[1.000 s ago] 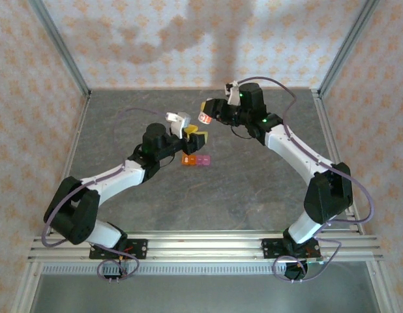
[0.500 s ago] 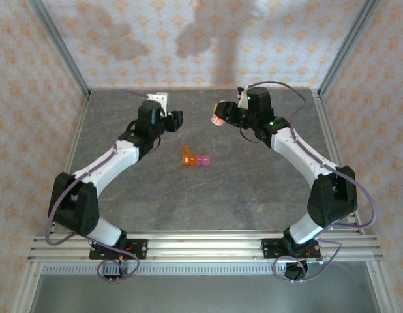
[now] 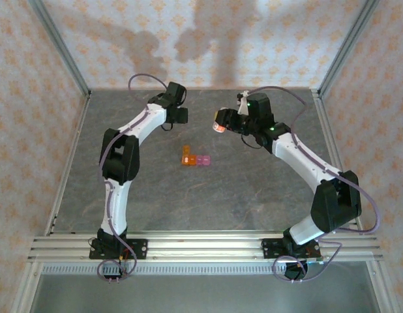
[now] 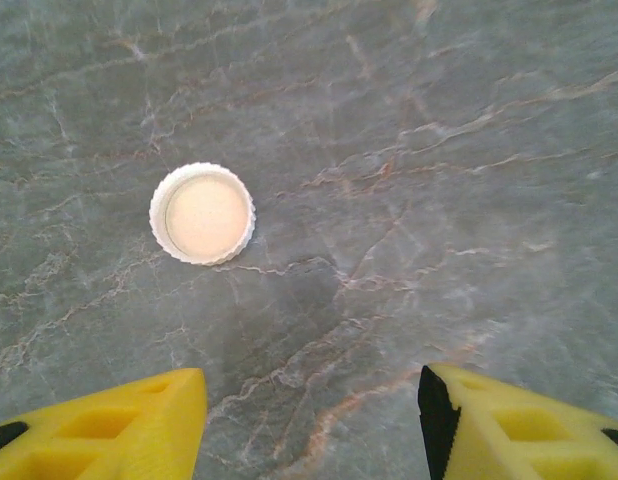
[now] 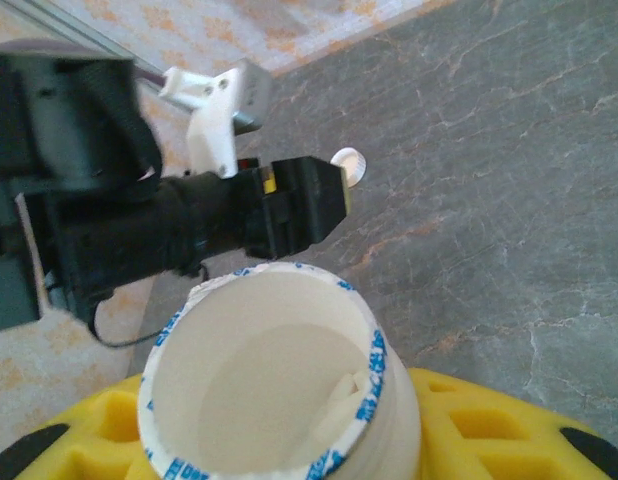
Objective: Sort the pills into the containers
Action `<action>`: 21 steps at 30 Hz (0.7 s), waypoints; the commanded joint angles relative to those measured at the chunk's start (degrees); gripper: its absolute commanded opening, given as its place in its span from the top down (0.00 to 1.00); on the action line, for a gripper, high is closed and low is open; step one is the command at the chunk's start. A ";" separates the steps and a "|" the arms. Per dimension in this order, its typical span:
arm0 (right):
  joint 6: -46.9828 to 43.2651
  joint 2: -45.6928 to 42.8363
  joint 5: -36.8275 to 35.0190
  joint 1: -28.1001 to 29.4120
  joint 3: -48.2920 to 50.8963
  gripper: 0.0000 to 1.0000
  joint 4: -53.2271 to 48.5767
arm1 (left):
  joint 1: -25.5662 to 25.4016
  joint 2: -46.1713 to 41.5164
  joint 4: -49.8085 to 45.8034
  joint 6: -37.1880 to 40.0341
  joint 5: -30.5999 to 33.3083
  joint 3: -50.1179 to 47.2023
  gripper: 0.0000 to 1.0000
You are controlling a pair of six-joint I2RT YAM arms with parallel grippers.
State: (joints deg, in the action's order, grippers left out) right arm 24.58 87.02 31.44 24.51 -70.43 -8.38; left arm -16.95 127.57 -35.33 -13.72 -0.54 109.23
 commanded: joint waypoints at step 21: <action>-0.51 0.24 -0.86 1.15 1.10 0.70 1.15 | 4.03 14.77 -9.58 0.68 3.79 19.80 0.35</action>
State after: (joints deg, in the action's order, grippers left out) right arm 24.18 87.05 31.24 25.36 -69.21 -9.08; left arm -13.34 140.62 -42.37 -13.89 3.44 125.93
